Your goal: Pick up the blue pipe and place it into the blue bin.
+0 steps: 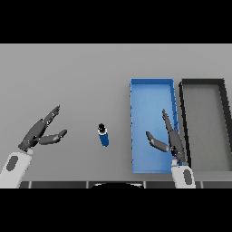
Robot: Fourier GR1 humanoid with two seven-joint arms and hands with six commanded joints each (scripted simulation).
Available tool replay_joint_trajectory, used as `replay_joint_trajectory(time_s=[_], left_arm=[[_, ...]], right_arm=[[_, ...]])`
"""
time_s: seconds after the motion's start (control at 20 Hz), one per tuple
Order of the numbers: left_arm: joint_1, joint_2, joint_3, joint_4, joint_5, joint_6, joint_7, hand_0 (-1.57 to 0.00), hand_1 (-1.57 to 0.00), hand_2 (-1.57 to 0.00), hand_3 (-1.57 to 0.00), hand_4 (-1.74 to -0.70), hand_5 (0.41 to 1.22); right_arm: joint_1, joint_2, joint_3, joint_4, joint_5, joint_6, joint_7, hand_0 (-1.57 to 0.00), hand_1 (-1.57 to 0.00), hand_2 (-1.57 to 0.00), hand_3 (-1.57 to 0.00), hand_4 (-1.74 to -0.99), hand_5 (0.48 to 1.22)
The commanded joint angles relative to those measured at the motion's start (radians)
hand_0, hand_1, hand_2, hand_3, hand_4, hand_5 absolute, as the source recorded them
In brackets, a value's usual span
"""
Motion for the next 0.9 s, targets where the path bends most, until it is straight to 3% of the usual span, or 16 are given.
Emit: replay_joint_trajectory(time_s=[0.0,0.25,0.45,0.55,0.85], left_arm=[[0.012,0.005,-0.022,-0.022,-0.007,-0.025,-0.008,0.0,0.0,0.0,0.0,-1.1,0.567],[0.021,-0.043,-0.13,-0.094,-0.042,-0.073,0.031,0.0,0.0,0.0,0.0,-1.16,0.497],[0.025,-0.094,-0.201,-0.121,-0.13,-0.042,0.039,0.0,0.0,0.0,0.0,-1.18,0.469],[0.013,-0.133,-0.226,-0.109,-0.161,-0.027,0.037,0.0,0.0,0.0,0.0,-1.19,0.464],[-0.055,-0.278,-0.278,0.035,-0.2,-0.02,0.069,0.0,0.0,0.0,0.0,-1.19,0.467]], right_arm=[[-0.002,0.002,0.003,-0.005,-0.004,0.004,-0.013,0.0,0.0,0.0,0.0,-1.193,0.605],[0.01,0.003,0.015,-0.006,0.004,0.012,-0.014,0.0,0.0,0.0,0.0,-1.208,0.612],[0.022,0.009,0.019,-0.039,0.004,0.006,0.004,0.0,0.0,0.0,0.0,-1.221,0.618],[0.011,0.014,0.018,-0.049,-0.001,0.004,0.029,0.0,0.0,0.0,0.0,-1.223,0.62],[0.03,0.002,0.007,-0.053,-0.007,0.007,0.018,0.0,0.0,0.0,0.0,-1.223,0.618]])
